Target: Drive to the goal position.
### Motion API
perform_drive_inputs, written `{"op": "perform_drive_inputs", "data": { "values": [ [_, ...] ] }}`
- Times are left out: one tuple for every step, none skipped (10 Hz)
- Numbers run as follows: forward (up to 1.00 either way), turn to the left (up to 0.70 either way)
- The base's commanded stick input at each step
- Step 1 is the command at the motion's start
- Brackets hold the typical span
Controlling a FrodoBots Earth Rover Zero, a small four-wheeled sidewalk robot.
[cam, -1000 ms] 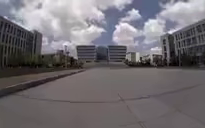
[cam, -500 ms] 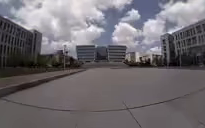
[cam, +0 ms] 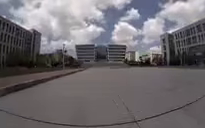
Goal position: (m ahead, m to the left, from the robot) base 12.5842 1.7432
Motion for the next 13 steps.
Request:
{"op": "perform_drive_inputs", "data": {
  "values": [
    [0.7, 0.0],
    [0.7, 0.0],
    [0.7, 0.0],
    [0.7, 0.0],
    [0.7, 0.0],
    [0.7, 0.0],
    [0.7, 0.0],
    [0.7, 0.0],
    [0.7, 0.0],
    [0.7, 0.0],
    [0.7, 0.0],
    [0.7, 0.0],
    [0.7, 0.0]
  ]
}}
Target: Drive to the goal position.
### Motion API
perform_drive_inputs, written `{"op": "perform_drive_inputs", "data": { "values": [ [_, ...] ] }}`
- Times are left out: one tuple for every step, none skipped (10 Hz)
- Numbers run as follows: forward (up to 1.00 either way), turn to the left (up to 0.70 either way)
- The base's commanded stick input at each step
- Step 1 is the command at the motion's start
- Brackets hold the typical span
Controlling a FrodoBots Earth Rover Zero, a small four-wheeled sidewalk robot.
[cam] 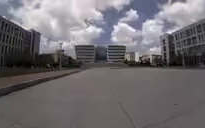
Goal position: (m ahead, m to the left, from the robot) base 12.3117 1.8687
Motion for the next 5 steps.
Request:
{"op": "perform_drive_inputs", "data": {
  "values": [
    [0.7, 0.0],
    [0.7, 0.0],
    [0.7, 0.0],
    [0.7, 0.0],
    [0.7, 0.0]
  ]
}}
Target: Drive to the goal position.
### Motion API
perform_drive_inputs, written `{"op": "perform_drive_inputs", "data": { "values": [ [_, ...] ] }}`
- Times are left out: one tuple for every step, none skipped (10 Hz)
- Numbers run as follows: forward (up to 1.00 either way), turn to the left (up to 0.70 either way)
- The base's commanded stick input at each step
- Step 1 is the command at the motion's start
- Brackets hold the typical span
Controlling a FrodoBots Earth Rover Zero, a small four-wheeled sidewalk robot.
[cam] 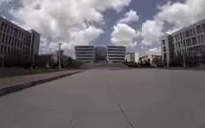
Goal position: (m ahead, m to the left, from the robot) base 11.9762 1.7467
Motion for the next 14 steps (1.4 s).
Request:
{"op": "perform_drive_inputs", "data": {
  "values": [
    [0.7, 0.0],
    [0.7, 0.0],
    [0.7, 0.0],
    [0.7, 0.0],
    [0.7, 0.0],
    [0.7, 0.0],
    [0.7, 0.0],
    [0.7, 0.0],
    [0.7, 0.0],
    [0.7, 0.03],
    [0.7, 0.22],
    [0.7, 0.29],
    [0.7, 0.16],
    [0.7, 0.0]
  ]
}}
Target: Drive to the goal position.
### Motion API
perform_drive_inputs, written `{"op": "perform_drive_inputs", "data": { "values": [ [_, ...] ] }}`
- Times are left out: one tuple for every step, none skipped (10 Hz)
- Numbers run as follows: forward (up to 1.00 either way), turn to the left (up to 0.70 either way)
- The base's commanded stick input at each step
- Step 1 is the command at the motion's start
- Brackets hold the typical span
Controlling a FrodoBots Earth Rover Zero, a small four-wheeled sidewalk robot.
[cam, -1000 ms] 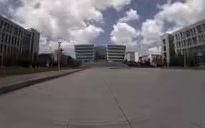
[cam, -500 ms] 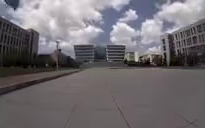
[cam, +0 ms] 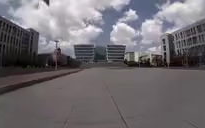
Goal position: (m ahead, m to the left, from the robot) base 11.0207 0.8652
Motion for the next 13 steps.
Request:
{"op": "perform_drive_inputs", "data": {
  "values": [
    [0.7, 0.0],
    [0.7, 0.0],
    [0.7, 0.0],
    [0.7, 0.0],
    [0.7, 0.0],
    [0.7, 0.0],
    [0.7, 0.0],
    [0.7, 0.0],
    [0.7, 0.0],
    [0.7, 0.0],
    [0.7, 0.0],
    [0.7, 0.0],
    [0.7, 0.0]
  ]
}}
